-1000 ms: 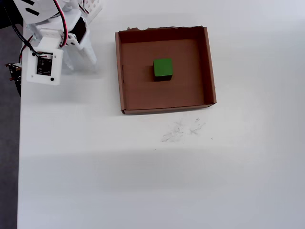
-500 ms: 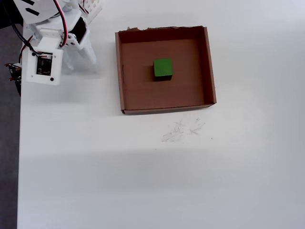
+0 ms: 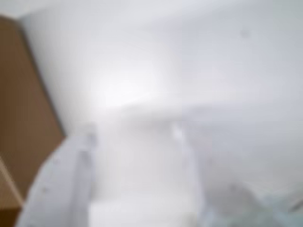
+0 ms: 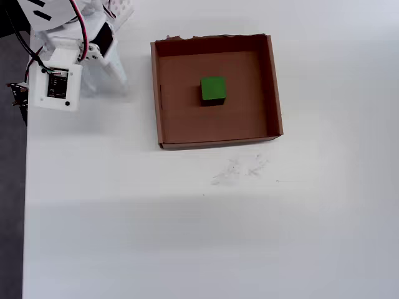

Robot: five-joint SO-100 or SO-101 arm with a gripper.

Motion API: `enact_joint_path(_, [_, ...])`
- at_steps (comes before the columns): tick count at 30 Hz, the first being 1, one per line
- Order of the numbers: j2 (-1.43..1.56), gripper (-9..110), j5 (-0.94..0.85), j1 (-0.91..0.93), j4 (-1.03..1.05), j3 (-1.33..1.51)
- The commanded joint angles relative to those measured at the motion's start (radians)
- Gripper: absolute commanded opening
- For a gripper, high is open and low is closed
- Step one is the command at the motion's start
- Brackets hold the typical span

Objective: Grasp a green cube and put it in a box.

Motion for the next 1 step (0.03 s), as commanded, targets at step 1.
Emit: enact_joint_path(1, [0.006, 22, 0.005, -0.006, 0.003, -0.006])
